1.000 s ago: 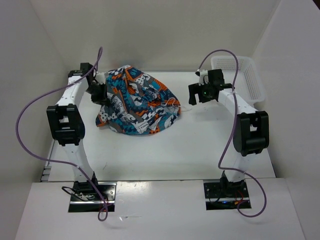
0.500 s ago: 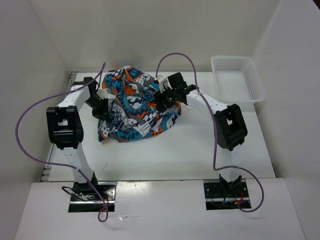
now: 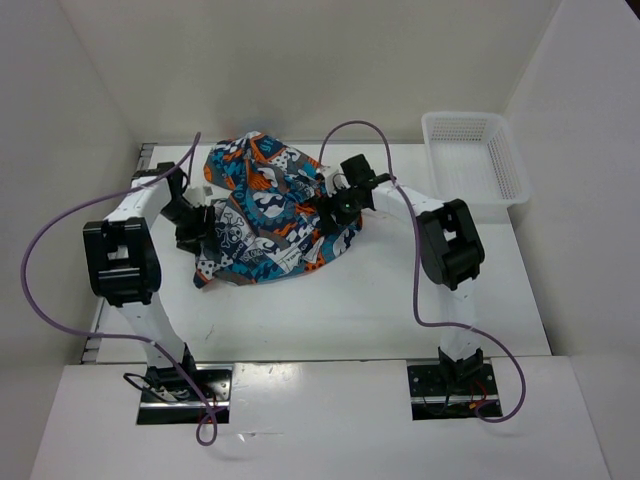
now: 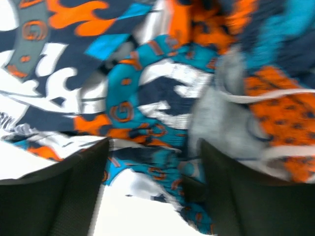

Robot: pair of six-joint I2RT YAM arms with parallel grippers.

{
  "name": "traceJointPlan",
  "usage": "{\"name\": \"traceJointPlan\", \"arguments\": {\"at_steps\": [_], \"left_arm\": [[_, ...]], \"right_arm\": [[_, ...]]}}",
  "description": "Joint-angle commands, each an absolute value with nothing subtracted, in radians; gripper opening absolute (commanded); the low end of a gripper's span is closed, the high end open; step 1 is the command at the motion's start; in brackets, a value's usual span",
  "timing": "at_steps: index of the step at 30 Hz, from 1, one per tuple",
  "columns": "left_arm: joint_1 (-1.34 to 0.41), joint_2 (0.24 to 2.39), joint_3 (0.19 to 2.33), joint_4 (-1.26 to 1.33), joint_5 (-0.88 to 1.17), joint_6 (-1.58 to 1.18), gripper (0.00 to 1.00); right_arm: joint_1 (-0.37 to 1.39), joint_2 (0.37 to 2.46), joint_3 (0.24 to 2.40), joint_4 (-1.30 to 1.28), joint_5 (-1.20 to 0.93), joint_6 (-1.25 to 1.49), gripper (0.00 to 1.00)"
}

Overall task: Fold and stack the shorts
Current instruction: Flatten the shorts out

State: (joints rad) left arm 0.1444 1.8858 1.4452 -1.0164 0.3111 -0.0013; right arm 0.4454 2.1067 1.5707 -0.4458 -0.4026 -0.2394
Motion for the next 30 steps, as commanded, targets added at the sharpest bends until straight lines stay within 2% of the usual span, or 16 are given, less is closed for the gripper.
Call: {"name": "traceJointPlan", "arguments": {"at_steps": [1,4,6,7,10,11,16,17,20,24,26,28,29,30], "left_arm": [[0.170,1.836,1.442,-1.091,0.316,0.000,0.60],[0.204,1.793,1.433,-1.115,0.304,0.000,0.69],[0.218,1.778,1.407,-1.124,0.304,0.000,0.75],[0.228,1.766,1.396,-1.144,0.314,0.000,0.77],[0.229,1.766,1.355,-1.202,0.324,0.000,0.79],[0.229,1.775,1.355,-1.216,0.324,0.000,0.79],[0.229,1.793,1.319,-1.235,0.264,0.000,0.79],[0.229,1.818,1.310,-1.235,0.255,0.000,0.79],[0.229,1.842,1.310,-1.224,0.236,0.000,0.79],[0.218,1.877,1.287,-1.099,0.117,0.000,0.79],[0.194,1.898,1.287,-1.057,0.103,0.000,0.75],[0.183,1.910,1.287,-1.023,0.092,0.000,0.64],[0.183,1.922,1.287,-0.991,0.092,0.000,0.48],[0.183,1.939,1.287,-0.979,0.092,0.000,0.39]], "right_arm": [[0.449,2.123,1.562,-0.497,-0.544,-0.297,0.70],[0.449,2.102,1.529,-0.514,-0.566,-0.327,0.51],[0.449,2.102,1.494,-0.514,-0.551,-0.341,0.53],[0.449,2.102,1.485,-0.514,-0.540,-0.341,0.62],[0.449,2.102,1.473,-0.514,-0.552,-0.341,0.62],[0.449,2.092,1.473,-0.514,-0.552,-0.341,0.56],[0.449,2.092,1.483,-0.505,-0.595,-0.308,0.44],[0.449,2.092,1.483,-0.496,-0.595,-0.308,0.36],[0.449,2.082,1.505,-0.486,-0.606,-0.287,0.27],[0.449,2.072,1.543,-0.476,-0.606,-0.265,0.28],[0.449,2.072,1.557,-0.476,-0.626,-0.244,0.28],[0.449,2.072,1.580,-0.463,-0.635,-0.233,0.24],[0.449,2.072,1.580,-0.463,-0.635,-0.218,0.20],[0.449,2.072,1.589,-0.451,-0.635,-0.218,0.11]]}}
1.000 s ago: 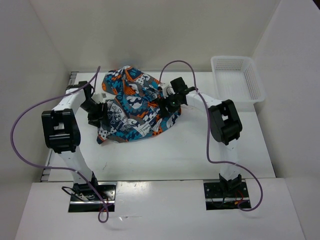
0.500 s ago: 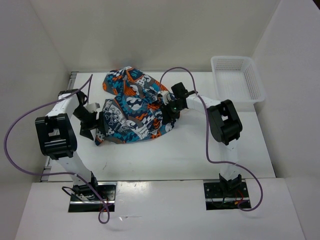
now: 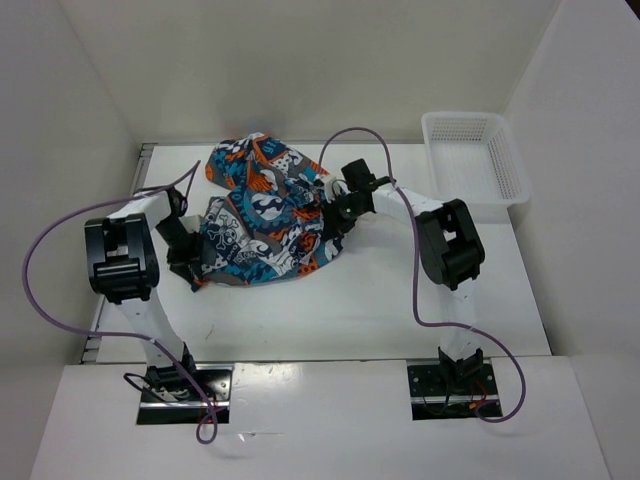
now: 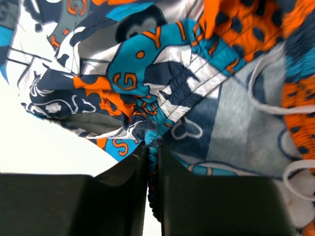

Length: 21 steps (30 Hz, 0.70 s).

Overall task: Fold and stack the shorts
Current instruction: Flatten the shorts out

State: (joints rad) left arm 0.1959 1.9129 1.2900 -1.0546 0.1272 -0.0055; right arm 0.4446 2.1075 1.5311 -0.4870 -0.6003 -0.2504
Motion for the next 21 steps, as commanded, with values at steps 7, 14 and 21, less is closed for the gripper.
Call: {"name": "traceJointPlan", "arguments": {"at_steps": [7,14,21], "left_arm": [[0.192,1.931,1.428,-0.950,0.117,0.000,0.00],[0.216,1.746,1.932,-1.011,-0.012,0.000,0.00],[0.207,1.543,2.065,-0.979,-0.110,0.000,0.00]], "right_arm": [[0.449,2.039,1.784,-0.416,-0.635,-0.158,0.00],[0.376,1.957,2.127,-0.374,-0.635,-0.044,0.00],[0.350,1.763,2.175,-0.397,-0.655,-0.077,0.00]]}}
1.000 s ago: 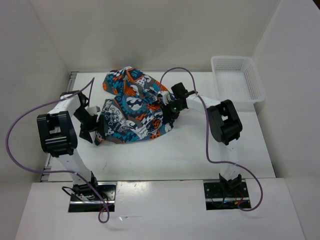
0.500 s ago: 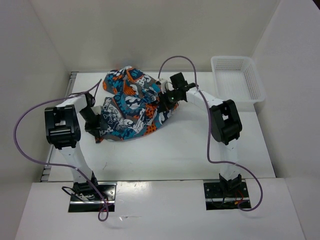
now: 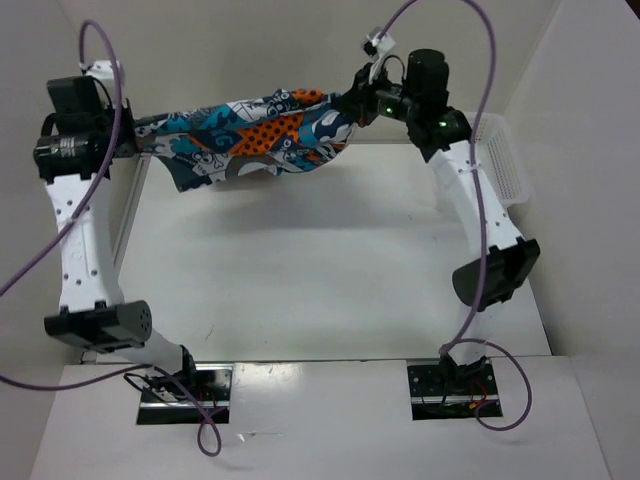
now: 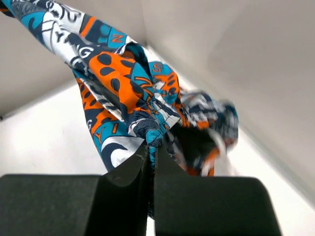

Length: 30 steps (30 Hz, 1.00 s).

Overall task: Fold and stack the shorts
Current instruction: Flatten the shorts out

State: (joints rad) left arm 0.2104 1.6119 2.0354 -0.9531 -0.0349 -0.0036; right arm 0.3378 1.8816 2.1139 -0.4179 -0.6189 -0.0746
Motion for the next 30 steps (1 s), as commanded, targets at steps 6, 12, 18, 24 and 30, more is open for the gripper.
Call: {"name": "traceJointPlan", "arguments": {"at_steps": [6,12,18,24,30], "left_arm": [[0.207,1.382,2.146,-0.931,-0.208,0.000,0.00],[0.207,1.295,2.195,-0.907,-0.239,0.000,0.00],[0.207,1.327,2.171,-0.943,-0.115,0.000,0.00],[0.207,1.478,2.152,-1.014,0.066,0.000,0.00],[0.147,1.667,2.111,-1.048,0.146,0.000,0.00]], "right_arm": [[0.341,1.559,2.203,-0.428,-0.626,-0.144,0.00],[0.330,1.327,2.033,-0.419,-0.626,-0.153,0.00],[0.308,1.198,1.769,-0.364,-0.644,-0.068,0.00],[0.308,1.173,1.577,-0.281,-0.621,0.001,0.00],[0.308,1.256,1.467,-0.201,-0.546,0.041,0.00]]}}
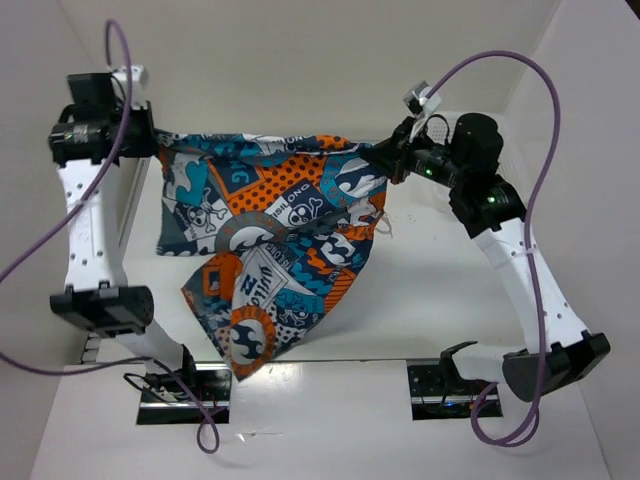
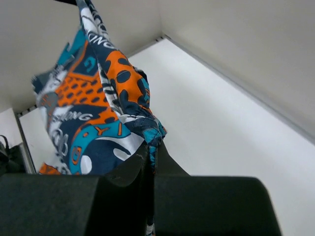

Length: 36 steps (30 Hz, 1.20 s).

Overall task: Fold and stack the shorts
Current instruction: Flatten the shorts out

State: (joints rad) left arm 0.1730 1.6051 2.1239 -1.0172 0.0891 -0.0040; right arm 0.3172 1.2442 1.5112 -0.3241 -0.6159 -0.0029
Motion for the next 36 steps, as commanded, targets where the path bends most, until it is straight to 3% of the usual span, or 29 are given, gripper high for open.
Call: {"name": "traceJointPlan", "arguments": {"at_steps": [1,5,12,18,19,20,21,22,23,25,26,29,32,33,34,36], "left_arm": [[0.134,1.699,2.111,-1.048,0.146,0.000,0.00],[0.068,1.947,2.201,-1.039,0.146,0.000,0.00],[0.008,2.403,2.716,-1.101,0.106,0.000,0.00],[0.021,2.628,2.939,-0.974,-0.084,0.000,0.00],[0.021,2.643,2.948,-0.960,-0.115,0.000,0.02],[0.037,2.672,2.965,-0.951,-0.127,0.000,0.09],[0.037,2.683,2.985,-0.951,-0.138,0.000,0.27],[0.046,2.683,3.011,-0.951,-0.138,0.000,0.87],[0.046,2.672,3.011,-0.951,-0.138,0.000,1.00],[0.046,2.608,3.011,-0.960,-0.127,0.000,1.00],[0.046,2.579,3.011,-0.960,-0.094,0.000,1.00],[0.046,2.435,2.972,-1.011,0.021,0.000,1.00],[0.055,2.265,2.760,-1.120,0.153,0.000,1.00],[0.045,2.219,2.658,-1.138,0.153,0.000,1.00],[0.044,2.116,2.396,-1.138,0.164,0.000,0.96],[0.044,1.996,2.098,-1.010,0.154,0.000,0.93]], "right_arm": [[0.308,1.270,1.450,-0.181,-0.532,0.052,0.00],[0.308,1.398,1.404,-0.085,-0.405,0.084,0.00],[0.308,1.652,1.394,-0.011,-0.220,0.124,0.00],[0.308,1.920,1.592,0.006,0.004,0.137,0.00],[0.308,1.959,1.635,-0.011,0.047,0.147,0.06],[0.308,1.997,1.732,-0.020,0.155,0.173,0.13],[0.308,2.070,1.787,-0.049,0.204,0.173,0.18],[0.308,2.104,1.839,-0.061,0.242,0.173,0.29],[0.308,2.130,1.930,-0.072,0.265,0.173,0.47],[0.322,2.164,1.997,-0.097,0.252,0.163,0.91],[0.322,2.164,2.011,-0.097,0.212,0.135,0.93],[0.360,2.093,1.953,-0.115,0.184,0.121,0.95],[0.360,1.947,1.778,-0.115,0.175,0.092,0.95],[0.360,1.901,1.720,-0.104,0.189,0.045,0.95],[0.360,1.852,1.597,-0.104,0.189,0.025,0.95],[0.360,1.702,1.473,-0.094,0.189,-0.012,0.85]]}}
